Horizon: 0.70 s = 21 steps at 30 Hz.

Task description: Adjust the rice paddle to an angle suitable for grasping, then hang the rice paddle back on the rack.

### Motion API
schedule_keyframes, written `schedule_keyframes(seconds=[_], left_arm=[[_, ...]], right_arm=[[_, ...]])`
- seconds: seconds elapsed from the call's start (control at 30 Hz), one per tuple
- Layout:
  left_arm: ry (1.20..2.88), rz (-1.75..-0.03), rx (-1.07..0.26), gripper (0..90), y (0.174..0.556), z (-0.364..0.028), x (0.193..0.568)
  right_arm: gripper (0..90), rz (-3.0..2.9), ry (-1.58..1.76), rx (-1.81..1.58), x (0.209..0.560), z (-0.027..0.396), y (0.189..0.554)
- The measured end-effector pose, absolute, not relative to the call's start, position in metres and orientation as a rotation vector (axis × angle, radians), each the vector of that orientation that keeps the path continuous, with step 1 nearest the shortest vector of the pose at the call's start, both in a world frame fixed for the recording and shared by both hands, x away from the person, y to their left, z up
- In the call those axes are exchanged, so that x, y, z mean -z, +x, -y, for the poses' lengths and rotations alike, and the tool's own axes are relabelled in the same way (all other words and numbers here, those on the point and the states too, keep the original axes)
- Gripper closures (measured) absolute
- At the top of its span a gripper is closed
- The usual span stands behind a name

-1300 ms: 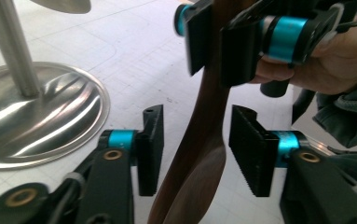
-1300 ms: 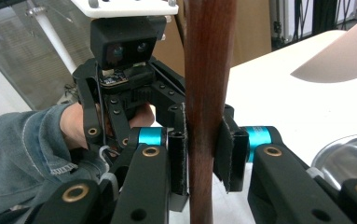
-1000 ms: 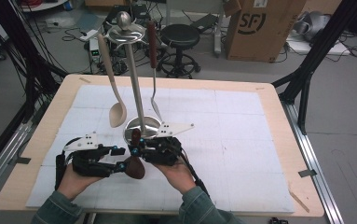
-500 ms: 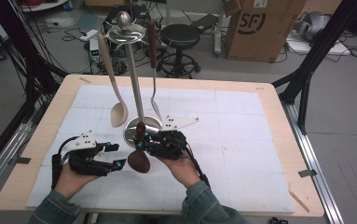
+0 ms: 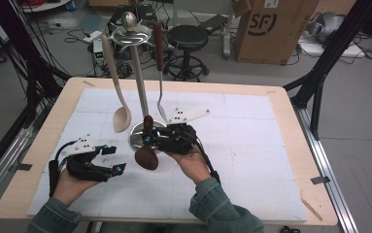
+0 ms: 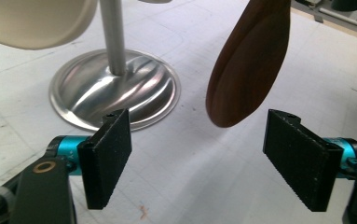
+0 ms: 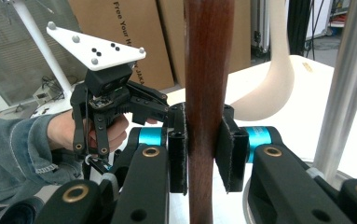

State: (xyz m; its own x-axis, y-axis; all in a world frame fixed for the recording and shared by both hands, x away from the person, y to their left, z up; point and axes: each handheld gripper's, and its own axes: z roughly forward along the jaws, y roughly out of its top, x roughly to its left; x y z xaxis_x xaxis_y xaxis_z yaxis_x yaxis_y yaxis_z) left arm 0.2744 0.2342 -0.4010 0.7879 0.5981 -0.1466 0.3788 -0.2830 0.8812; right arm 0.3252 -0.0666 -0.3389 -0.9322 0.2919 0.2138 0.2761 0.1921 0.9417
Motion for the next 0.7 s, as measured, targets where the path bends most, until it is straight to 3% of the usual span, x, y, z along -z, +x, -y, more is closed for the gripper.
schedule_keyframes(seconds=[0.7], left_arm=[[1.914,-0.79,-0.297,19.3,0.275,-0.239,0.405]], right_arm=[[76.2,-2.401,0.516,-1.898,0.311,0.063,0.331]])
